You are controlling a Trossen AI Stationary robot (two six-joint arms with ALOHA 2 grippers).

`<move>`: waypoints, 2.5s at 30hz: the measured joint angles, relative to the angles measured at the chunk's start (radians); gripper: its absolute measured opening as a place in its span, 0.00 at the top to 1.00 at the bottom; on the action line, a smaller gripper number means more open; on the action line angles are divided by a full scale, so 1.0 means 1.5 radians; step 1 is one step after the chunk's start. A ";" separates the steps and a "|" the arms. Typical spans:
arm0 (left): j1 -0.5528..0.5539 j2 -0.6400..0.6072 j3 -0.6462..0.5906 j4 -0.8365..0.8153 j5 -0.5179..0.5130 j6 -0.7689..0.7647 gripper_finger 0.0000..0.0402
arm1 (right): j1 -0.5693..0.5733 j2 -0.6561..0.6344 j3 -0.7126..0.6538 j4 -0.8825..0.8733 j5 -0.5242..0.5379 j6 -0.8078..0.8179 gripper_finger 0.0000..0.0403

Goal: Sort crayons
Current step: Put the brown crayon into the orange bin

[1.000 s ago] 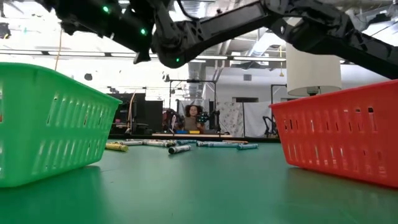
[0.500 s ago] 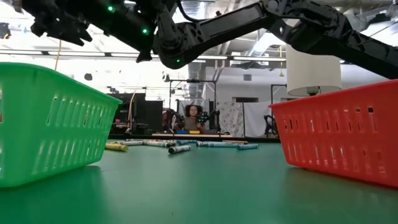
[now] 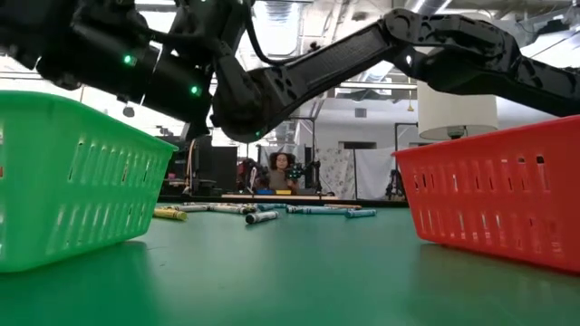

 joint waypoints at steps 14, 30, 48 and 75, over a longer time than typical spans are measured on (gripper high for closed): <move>0.000 0.000 0.000 0.000 0.025 0.000 0.44 | 0.003 0.000 0.000 -0.007 0.039 -0.027 1.00; 0.000 0.000 0.000 -0.001 0.027 0.000 0.44 | 0.004 0.000 0.000 -0.066 0.110 -0.014 0.69; 0.000 0.000 0.001 -0.079 0.071 0.001 0.44 | -0.025 -0.071 -0.001 -0.433 0.200 -0.088 0.59; 0.000 0.000 0.001 -0.091 0.070 -0.011 0.44 | -0.188 -0.402 0.000 -1.375 0.444 -0.129 0.59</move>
